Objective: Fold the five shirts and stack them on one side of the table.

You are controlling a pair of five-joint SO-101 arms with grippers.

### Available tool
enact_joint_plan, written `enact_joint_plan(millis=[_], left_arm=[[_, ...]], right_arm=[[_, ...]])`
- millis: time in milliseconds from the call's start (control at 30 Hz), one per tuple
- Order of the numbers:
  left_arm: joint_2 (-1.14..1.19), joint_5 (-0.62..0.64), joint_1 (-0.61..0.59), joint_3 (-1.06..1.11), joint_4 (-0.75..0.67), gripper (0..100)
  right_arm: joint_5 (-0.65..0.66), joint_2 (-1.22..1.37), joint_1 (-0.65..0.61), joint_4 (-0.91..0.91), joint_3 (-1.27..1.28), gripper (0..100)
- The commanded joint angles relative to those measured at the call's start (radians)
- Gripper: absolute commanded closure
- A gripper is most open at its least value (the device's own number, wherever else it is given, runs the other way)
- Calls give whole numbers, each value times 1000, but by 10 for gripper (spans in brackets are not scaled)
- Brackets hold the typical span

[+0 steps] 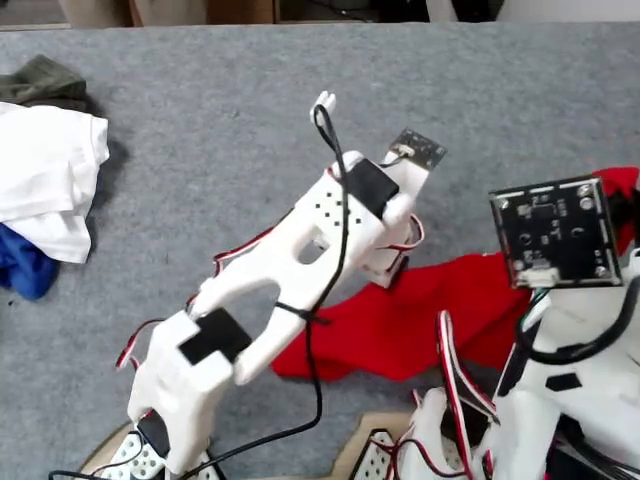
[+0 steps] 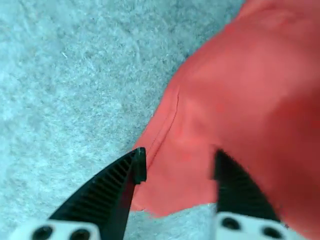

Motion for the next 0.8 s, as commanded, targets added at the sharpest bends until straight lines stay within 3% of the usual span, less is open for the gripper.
enact_joint_plan(millis=[0, 233, 467, 767], left_arm=[[54, 11, 3, -43, -60, 691], [302, 29, -3, -210, -94, 696], [334, 110, -31, -516, -92, 694], [407, 135, 149, -437, -115, 694]], right_arm=[[2, -2, 56, -25, 18, 993], [0, -5, 157, -18, 114, 993], [2, -5, 245, -20, 189, 993], [2, -5, 337, -46, 286, 993]])
